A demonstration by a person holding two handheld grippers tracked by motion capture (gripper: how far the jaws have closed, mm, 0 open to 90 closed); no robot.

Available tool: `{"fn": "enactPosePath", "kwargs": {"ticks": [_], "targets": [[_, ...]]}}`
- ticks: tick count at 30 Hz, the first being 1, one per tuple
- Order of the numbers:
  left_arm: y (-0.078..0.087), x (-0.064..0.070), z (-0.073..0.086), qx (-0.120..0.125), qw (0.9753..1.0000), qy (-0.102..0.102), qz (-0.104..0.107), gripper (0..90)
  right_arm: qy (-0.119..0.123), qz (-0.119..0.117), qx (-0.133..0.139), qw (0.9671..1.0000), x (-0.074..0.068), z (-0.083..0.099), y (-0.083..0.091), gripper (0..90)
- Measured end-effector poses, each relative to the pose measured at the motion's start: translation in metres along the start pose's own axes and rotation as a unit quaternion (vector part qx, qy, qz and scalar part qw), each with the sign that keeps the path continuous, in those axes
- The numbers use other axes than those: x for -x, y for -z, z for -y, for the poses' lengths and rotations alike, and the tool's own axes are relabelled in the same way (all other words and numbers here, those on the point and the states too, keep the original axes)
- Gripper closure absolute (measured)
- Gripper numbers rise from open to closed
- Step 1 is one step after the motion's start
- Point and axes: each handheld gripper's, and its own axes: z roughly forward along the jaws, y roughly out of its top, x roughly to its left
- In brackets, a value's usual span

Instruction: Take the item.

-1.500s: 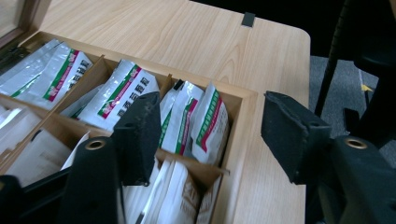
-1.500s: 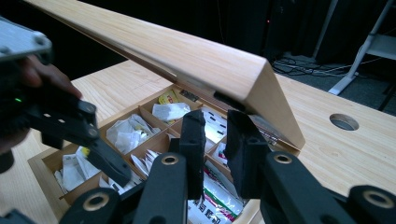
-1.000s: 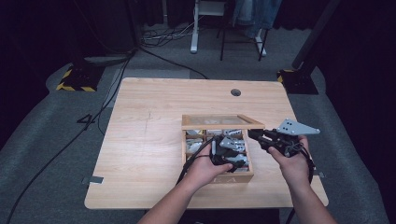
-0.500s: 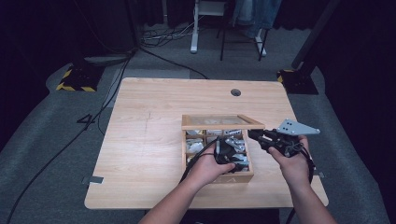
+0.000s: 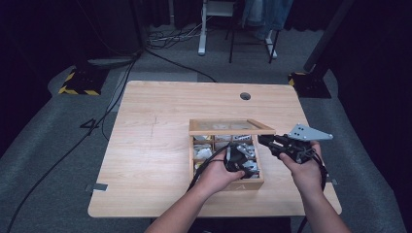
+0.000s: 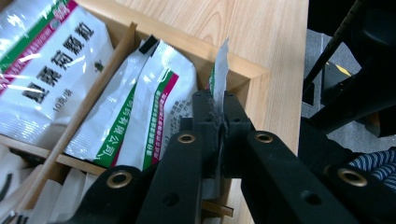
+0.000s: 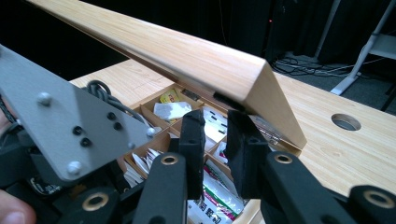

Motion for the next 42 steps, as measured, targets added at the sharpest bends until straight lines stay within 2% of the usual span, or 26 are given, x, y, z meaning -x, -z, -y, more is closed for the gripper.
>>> {"fn": "enactPosePath", "kwargs": {"ticks": [3, 8, 9, 11, 12, 18, 21, 28, 33, 35, 42], "targets": [[0.007, 0.001, -0.002, 0.018, 0.9998, -0.007, -0.003, 88.2, 0.0, -0.001, 0.0, 1.0, 0.0, 0.0, 0.0, 76.6], [0.016, 0.006, -0.006, 0.032, 0.9993, -0.018, -0.009, 88.3, 0.0, -0.001, 0.0, 1.0, 0.0, 0.0, 0.0, 76.6], [0.021, 0.008, -0.008, 0.037, 0.9988, -0.03, -0.014, 88.3, 0.0, -0.001, 0.0, 1.0, 0.0, 0.0, 0.0, 76.6], [0.023, 0.01, -0.009, 0.04, 0.9984, -0.036, -0.019, 88.5, 0.0, -0.001, 0.0, 1.0, 0.0, 0.0, 0.0, 76.6], [0.027, 0.014, -0.011, 0.048, 0.9976, -0.046, -0.022, 88.5, -0.001, -0.001, 0.0, 1.0, 0.0, 0.0, 0.0, 76.6], [0.042, 0.02, -0.015, 0.077, 0.9958, -0.047, -0.017, 88.5, -0.002, -0.002, 0.001, 1.0, 0.0, 0.0, -0.001, 76.6], [0.047, 0.022, -0.016, 0.082, 0.9954, -0.048, -0.011, 88.5, -0.001, -0.001, 0.001, 1.0, 0.0, 0.0, -0.001, 76.6], [0.062, 0.027, -0.016, 0.104, 0.9932, -0.052, -0.012, 88.5, -0.002, -0.002, 0.001, 1.0, 0.0, 0.001, -0.001, 76.6], [0.071, 0.03, -0.012, 0.119, 0.9913, -0.053, -0.017, 88.4, -0.002, -0.002, -0.001, 1.0, 0.0, 0.001, -0.001, 76.6], [0.082, 0.032, -0.005, 0.132, 0.9894, -0.057, -0.023, 88.4, -0.002, -0.003, 0.0, 1.0, 0.0, 0.001, -0.001, 76.6], [0.109, 0.036, 0.012, 0.157, 0.9856, -0.054, -0.03, 88.2, -0.001, -0.002, -0.001, 1.0, -0.001, 0.001, -0.001, 76.6]]}}
